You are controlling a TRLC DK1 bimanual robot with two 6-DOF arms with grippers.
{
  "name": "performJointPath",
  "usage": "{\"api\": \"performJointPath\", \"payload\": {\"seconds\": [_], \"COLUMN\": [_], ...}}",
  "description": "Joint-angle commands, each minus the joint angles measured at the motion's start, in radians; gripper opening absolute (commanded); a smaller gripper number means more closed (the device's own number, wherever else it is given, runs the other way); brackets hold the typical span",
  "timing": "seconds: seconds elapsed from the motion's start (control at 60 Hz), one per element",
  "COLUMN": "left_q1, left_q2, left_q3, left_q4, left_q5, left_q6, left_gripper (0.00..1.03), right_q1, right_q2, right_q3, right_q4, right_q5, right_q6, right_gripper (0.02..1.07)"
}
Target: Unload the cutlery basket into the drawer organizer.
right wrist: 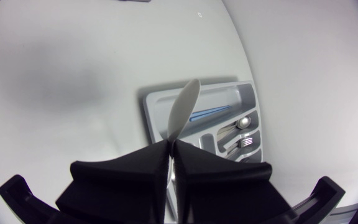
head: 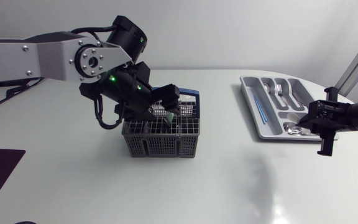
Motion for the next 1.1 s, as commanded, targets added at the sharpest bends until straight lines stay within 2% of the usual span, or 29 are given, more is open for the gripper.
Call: {"api": "performJointPath", "payload": {"seconds": [0.0, 0.233, 0.5, 0.6, 0.817, 1.083], "left_q1": [-0.008, -0.010, -0.013, -0.019, -0.022, -0.019], "left_q2": [0.019, 0.019, 0.021, 0.021, 0.022, 0.019], "left_q3": [-0.013, -0.012, -0.025, -0.030, -0.038, -0.064], "left_q4": [0.007, 0.005, 0.005, 0.004, 0.004, 0.002], "left_q5": [-0.019, -0.035, -0.045, -0.045, -0.061, -0.061], "left_q6": [-0.075, -0.182, -0.245, -0.260, -0.286, -0.296], "left_gripper": [0.98, 0.98, 0.98, 0.98, 0.98, 0.98], "right_q1": [-0.020, -0.036, -0.084, -0.096, -0.101, -0.112], "right_q2": [0.039, 0.137, 0.262, 0.309, 0.403, 0.478], "right_q3": [0.034, 0.099, 0.153, 0.181, 0.176, 0.184], "right_q4": [0.026, 0.075, 0.165, 0.181, 0.306, 0.308], "right_q5": [0.004, 0.063, 0.113, 0.120, 0.183, 0.235], "right_q6": [-0.083, -0.147, -0.231, -0.247, -0.288, -0.305], "right_gripper": [0.07, 0.07, 0.07, 0.07, 0.07, 0.07]}}
